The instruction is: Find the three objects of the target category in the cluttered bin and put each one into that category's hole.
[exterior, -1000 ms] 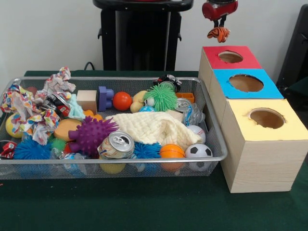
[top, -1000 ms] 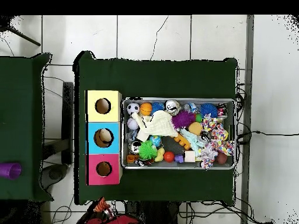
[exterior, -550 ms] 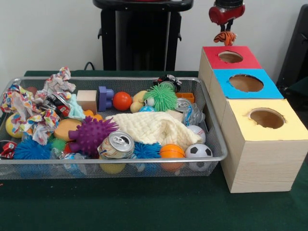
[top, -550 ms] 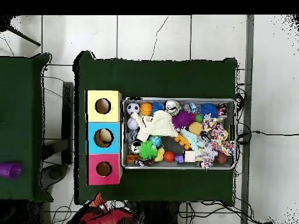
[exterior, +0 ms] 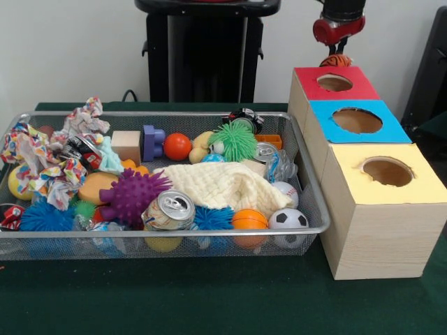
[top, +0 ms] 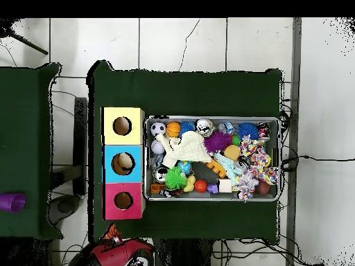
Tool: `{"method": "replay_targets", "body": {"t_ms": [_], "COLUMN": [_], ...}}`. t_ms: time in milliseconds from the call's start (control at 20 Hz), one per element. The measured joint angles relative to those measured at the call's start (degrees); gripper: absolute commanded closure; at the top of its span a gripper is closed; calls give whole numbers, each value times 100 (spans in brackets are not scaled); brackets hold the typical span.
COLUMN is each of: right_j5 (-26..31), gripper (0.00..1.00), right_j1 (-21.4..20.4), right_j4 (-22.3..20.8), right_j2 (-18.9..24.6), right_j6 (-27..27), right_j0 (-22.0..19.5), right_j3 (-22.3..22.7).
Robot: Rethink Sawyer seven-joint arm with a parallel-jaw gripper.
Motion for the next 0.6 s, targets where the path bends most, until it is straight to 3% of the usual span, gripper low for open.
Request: {"method": "replay_targets", "body": {"t_ms": [600], "right_j5": [0], "gripper": [100], "right_j1": [424], "right_j4": [1], "right_j2": [1], "right_j6": [0], "right_j0": [0], "right_j3": [-214]}}
